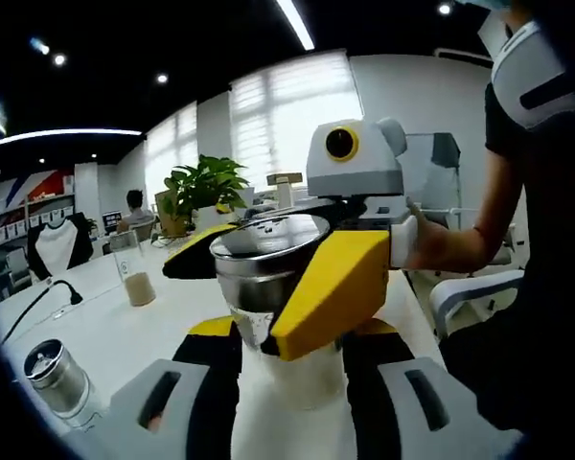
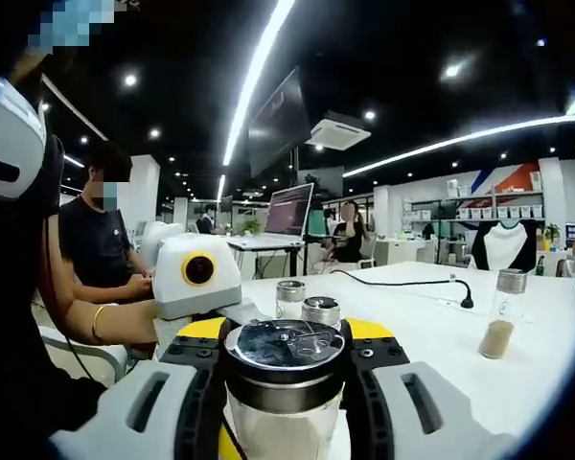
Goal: Rotate the seasoning bottle until the label or dispensing opening points toward the visible target arrow and the bottle remains upright within the marked orientation range
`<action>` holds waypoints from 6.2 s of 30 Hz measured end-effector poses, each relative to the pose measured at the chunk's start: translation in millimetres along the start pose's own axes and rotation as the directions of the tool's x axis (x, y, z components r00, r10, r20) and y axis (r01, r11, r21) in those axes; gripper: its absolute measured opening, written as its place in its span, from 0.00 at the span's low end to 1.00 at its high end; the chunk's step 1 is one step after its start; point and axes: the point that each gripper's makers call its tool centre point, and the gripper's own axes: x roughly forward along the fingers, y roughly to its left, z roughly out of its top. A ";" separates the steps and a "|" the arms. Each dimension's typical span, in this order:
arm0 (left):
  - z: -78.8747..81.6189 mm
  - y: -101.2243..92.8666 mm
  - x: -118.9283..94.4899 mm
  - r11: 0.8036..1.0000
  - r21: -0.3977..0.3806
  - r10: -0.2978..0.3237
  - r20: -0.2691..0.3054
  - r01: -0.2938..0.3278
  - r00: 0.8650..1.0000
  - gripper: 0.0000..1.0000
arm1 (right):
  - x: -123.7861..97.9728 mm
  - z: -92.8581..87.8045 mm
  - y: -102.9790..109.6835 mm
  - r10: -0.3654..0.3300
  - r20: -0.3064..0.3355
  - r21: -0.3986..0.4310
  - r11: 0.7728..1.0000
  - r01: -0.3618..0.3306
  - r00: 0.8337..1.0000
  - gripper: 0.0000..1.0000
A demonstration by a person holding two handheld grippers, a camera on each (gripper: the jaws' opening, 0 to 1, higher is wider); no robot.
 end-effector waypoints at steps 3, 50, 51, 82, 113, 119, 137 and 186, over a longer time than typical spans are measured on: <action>0.1 0.7 0.3 1.000 0.001 0.004 0.002 -0.004 1.000 0.44 | -3.8 0.0 -4.7 -0.025 0.021 0.023 0.999 0.024 0.999 0.44; -8.5 31.6 3.3 0.764 -0.194 0.632 0.031 -0.616 0.774 0.44 | -4.1 -3.7 -36.4 -0.470 0.038 -0.011 0.882 0.471 0.882 0.45; -8.4 31.3 3.4 0.763 -0.187 0.634 0.030 -0.619 0.773 0.44 | -4.0 -4.1 -36.4 -0.463 0.037 -0.007 0.886 0.463 0.886 0.45; -9.8 18.4 -7.1 0.947 -0.123 0.303 0.043 -0.296 0.952 0.44 | -13.9 2.5 -3.9 -0.098 0.016 0.083 0.992 0.096 0.995 0.43; 1.4 16.8 -21.9 0.931 -0.094 0.359 0.075 -0.352 0.930 0.44 | -6.7 3.3 -4.2 -0.264 0.037 0.047 0.964 0.262 0.964 0.38; 1.9 16.6 -15.9 0.904 -0.106 0.422 0.066 -0.415 0.904 0.54 | -6.9 3.4 -9.0 -0.376 0.043 0.051 0.926 0.374 0.925 0.38; 1.2 33.3 -16.8 0.777 -0.116 0.626 0.032 -0.619 0.779 0.50 | -3.5 3.4 -9.0 -0.413 0.031 0.047 0.910 0.412 0.910 0.39; -4.8 20.3 -20.3 0.912 -0.103 0.399 0.004 -0.396 0.917 0.45 | 2.8 -1.5 1.5 -0.245 0.064 0.039 0.969 0.243 0.967 0.39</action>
